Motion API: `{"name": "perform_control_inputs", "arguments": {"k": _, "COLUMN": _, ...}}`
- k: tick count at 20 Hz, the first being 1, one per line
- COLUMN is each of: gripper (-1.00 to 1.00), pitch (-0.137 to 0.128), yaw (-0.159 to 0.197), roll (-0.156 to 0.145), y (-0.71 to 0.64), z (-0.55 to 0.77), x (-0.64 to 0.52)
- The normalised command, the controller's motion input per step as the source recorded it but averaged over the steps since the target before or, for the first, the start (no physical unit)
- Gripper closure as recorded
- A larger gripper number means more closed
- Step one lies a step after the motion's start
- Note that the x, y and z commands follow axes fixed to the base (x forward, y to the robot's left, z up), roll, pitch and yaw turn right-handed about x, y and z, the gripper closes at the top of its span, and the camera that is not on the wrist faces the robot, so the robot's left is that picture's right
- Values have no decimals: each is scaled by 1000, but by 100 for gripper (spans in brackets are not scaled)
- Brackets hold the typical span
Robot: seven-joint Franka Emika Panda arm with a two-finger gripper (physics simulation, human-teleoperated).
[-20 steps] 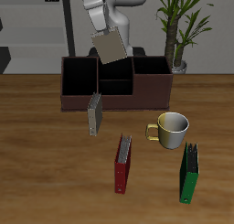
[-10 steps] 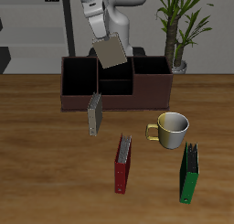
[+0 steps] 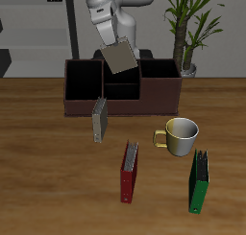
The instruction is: Place the right yellow book into the back desk caddy's back compartment
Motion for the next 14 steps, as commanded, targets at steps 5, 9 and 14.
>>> {"name": "perform_control_inputs", "arguments": {"k": 5, "gripper": 100, "pitch": 38, "yaw": -2, "roll": 17, "y": 60, "z": -153, "x": -54}}
{"name": "perform_control_inputs", "arguments": {"k": 9, "gripper": 100, "pitch": 43, "yaw": -11, "roll": 15, "y": 68, "z": -130, "x": -16}}
{"name": "perform_control_inputs", "arguments": {"k": 14, "gripper": 100, "pitch": 45, "yaw": 8, "roll": 42, "y": 195, "z": -176, "x": -58}}
